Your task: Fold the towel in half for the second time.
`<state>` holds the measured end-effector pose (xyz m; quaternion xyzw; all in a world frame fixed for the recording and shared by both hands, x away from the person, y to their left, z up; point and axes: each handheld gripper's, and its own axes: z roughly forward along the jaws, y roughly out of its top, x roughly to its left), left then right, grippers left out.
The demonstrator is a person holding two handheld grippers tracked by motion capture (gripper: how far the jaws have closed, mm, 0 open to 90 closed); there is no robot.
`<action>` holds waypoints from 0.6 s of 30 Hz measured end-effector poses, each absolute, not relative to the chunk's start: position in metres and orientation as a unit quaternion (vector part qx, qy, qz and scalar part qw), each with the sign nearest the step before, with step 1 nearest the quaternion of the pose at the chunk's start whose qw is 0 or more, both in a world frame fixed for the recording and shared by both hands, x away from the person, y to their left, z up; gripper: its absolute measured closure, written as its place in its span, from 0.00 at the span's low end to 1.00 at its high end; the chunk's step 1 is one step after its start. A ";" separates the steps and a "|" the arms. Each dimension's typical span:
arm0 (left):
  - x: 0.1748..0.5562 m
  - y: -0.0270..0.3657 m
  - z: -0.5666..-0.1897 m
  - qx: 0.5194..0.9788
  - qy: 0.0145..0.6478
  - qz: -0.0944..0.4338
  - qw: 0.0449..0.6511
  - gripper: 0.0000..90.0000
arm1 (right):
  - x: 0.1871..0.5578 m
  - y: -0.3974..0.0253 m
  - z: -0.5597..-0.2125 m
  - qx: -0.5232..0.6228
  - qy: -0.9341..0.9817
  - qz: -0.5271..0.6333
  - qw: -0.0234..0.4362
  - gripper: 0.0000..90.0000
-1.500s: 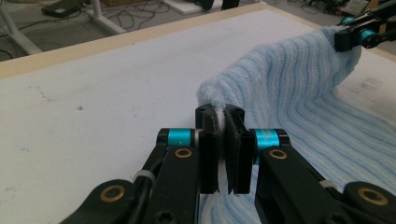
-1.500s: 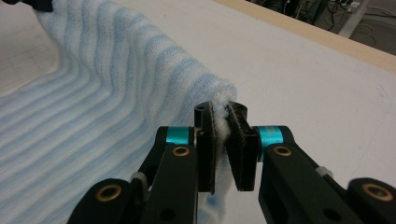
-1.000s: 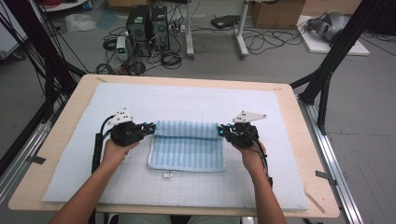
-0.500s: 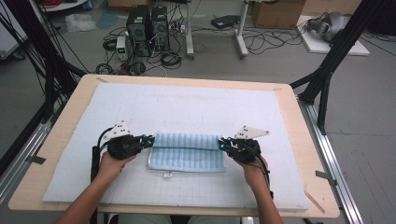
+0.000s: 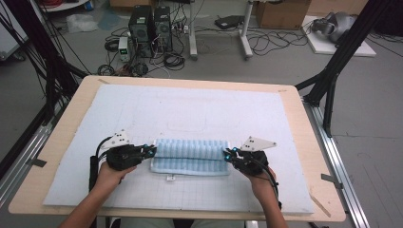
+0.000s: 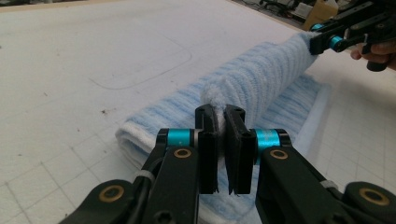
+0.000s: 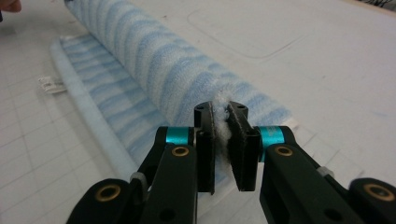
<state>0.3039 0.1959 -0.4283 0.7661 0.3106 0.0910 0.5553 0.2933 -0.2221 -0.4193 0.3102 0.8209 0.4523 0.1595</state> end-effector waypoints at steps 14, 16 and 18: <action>0.321 0.204 -0.425 0.714 0.384 0.091 0.578 0.60 | 0.292 -0.231 -0.407 0.330 0.777 0.511 0.163 0.60; 0.324 0.196 -0.428 0.724 0.381 0.093 0.567 0.61 | 0.297 -0.224 -0.414 0.327 0.796 0.483 0.163 0.60; 0.328 0.189 -0.431 0.733 0.381 0.096 0.556 0.62 | 0.300 -0.216 -0.422 0.324 0.811 0.462 0.154 0.60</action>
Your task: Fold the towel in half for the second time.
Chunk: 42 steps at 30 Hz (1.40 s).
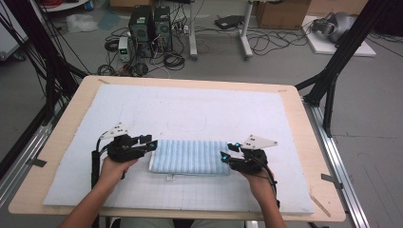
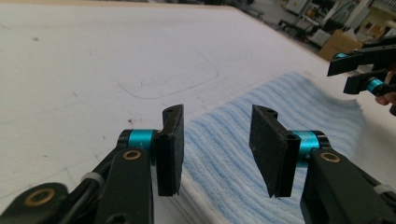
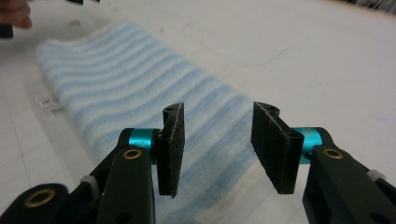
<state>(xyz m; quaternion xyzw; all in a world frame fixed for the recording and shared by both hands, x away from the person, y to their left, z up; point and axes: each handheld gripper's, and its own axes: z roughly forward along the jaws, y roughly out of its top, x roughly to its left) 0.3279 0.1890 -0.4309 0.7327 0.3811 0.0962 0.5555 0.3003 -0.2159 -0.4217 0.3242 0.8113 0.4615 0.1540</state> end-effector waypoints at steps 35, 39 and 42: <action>0.338 0.220 -0.424 0.700 0.389 0.148 0.581 0.22 | 0.299 -0.240 -0.418 0.366 0.787 0.436 0.237 0.18; 0.336 0.223 -0.422 0.704 0.385 0.146 0.579 0.22 | 0.300 -0.244 -0.417 0.370 0.783 0.438 0.241 0.17; 0.336 0.223 -0.422 0.701 0.386 0.148 0.582 0.22 | 0.300 -0.246 -0.417 0.374 0.781 0.439 0.240 0.17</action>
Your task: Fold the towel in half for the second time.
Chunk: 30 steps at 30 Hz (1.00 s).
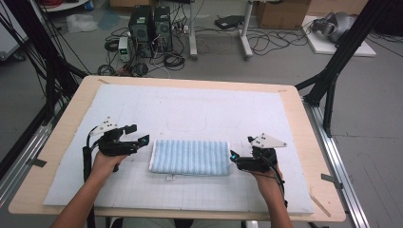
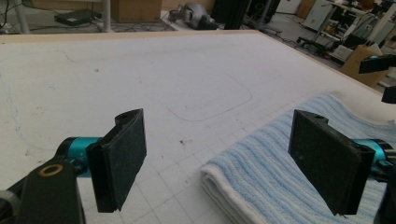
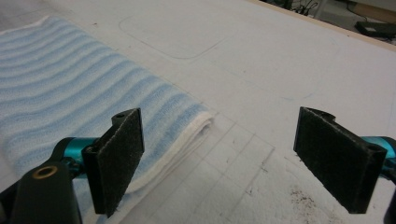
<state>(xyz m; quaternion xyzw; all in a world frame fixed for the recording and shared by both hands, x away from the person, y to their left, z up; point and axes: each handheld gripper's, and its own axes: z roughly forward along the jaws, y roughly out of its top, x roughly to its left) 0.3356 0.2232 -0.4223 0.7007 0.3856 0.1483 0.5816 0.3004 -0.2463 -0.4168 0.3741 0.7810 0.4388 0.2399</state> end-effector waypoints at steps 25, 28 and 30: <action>0.327 0.245 -0.410 0.684 0.373 0.197 0.595 0.21 | 0.298 -0.277 -0.406 0.421 0.743 0.442 0.274 0.13; 0.326 0.245 -0.411 0.686 0.372 0.196 0.593 0.21 | 0.298 -0.277 -0.406 0.422 0.742 0.444 0.272 0.13; 0.327 0.245 -0.411 0.685 0.373 0.197 0.593 0.21 | 0.298 -0.277 -0.406 0.423 0.741 0.445 0.271 0.13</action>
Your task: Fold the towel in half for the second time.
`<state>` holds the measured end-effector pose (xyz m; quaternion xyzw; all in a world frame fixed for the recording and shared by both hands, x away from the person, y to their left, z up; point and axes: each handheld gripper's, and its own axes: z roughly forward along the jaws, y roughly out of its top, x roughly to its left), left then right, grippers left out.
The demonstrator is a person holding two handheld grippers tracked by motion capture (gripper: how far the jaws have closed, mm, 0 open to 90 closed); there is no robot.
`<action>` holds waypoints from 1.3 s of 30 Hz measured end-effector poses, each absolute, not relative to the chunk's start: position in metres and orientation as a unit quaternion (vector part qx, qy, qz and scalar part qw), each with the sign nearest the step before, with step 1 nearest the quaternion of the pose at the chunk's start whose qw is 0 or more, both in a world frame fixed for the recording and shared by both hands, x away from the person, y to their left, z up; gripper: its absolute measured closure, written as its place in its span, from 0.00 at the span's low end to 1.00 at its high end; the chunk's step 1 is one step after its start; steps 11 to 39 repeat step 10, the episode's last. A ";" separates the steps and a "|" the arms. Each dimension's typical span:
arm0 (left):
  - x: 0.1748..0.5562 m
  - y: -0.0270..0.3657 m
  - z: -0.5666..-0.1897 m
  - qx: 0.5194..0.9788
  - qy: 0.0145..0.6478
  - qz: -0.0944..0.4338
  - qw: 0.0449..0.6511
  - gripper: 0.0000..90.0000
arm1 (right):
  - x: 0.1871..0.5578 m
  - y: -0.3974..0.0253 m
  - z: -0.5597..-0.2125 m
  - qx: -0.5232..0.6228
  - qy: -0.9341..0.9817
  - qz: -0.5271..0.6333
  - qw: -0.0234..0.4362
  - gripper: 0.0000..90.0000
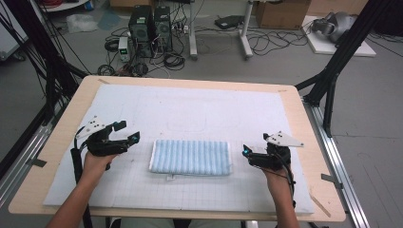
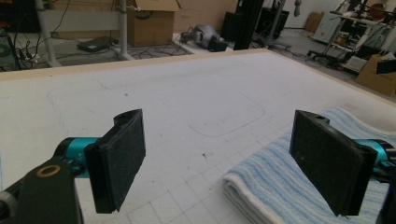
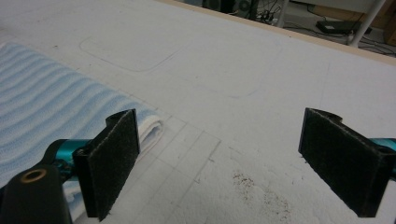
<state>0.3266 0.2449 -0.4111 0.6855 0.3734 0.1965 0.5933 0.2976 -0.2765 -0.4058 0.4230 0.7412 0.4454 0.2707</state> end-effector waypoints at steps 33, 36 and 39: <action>0.328 0.245 -0.413 0.686 0.378 0.195 0.590 0.21 | 0.299 -0.276 -0.407 0.422 0.741 0.447 0.271 0.13; 0.328 0.245 -0.413 0.686 0.378 0.195 0.590 0.21 | 0.299 -0.276 -0.407 0.422 0.741 0.447 0.271 0.13; 0.328 0.245 -0.413 0.686 0.378 0.195 0.590 0.21 | 0.299 -0.276 -0.407 0.422 0.741 0.447 0.271 0.13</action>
